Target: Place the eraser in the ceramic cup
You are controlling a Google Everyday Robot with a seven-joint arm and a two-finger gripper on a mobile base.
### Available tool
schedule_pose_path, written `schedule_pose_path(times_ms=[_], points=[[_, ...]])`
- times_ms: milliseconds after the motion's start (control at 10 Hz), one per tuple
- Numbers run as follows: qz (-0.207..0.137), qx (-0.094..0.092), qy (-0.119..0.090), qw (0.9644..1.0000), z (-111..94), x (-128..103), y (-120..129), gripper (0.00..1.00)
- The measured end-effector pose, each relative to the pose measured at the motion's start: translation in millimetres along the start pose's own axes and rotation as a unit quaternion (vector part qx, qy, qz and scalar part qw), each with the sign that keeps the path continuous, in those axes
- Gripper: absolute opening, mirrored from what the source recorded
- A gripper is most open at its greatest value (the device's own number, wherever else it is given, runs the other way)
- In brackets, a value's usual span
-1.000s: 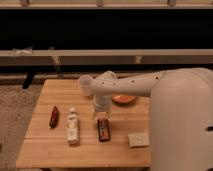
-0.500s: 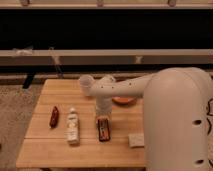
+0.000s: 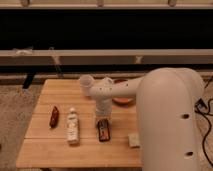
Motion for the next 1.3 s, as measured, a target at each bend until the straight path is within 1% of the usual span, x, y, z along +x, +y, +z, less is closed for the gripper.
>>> schedule_pose_path(times_ms=[100, 200, 300, 600, 700, 800, 900, 1000, 1200, 1300], points=[[-0.001, 0.003, 0.003, 1.0, 1, 0, 2, 0.63], [0.0, 0.005, 0.004, 1.0, 2, 0, 2, 0.55], [0.0, 0.005, 0.005, 1.0, 1, 0, 2, 0.44], [0.004, 0.0, 0.005, 1.0, -5, 2, 1, 0.18], [0.004, -0.001, 0.004, 1.0, -9, 3, 2, 0.04], [0.003, 0.0, 0.002, 1.0, -12, 5, 2, 0.01], [0.001, 0.0, 0.0, 1.0, -17, 5, 3, 0.0], [-0.002, 0.001, -0.008, 1.0, -30, 6, 3, 0.0], [-0.008, 0.001, -0.032, 0.9995, -63, 1, 4, 0.0], [-0.01, 0.0, -0.048, 0.9988, -81, -4, 5, 0.0]])
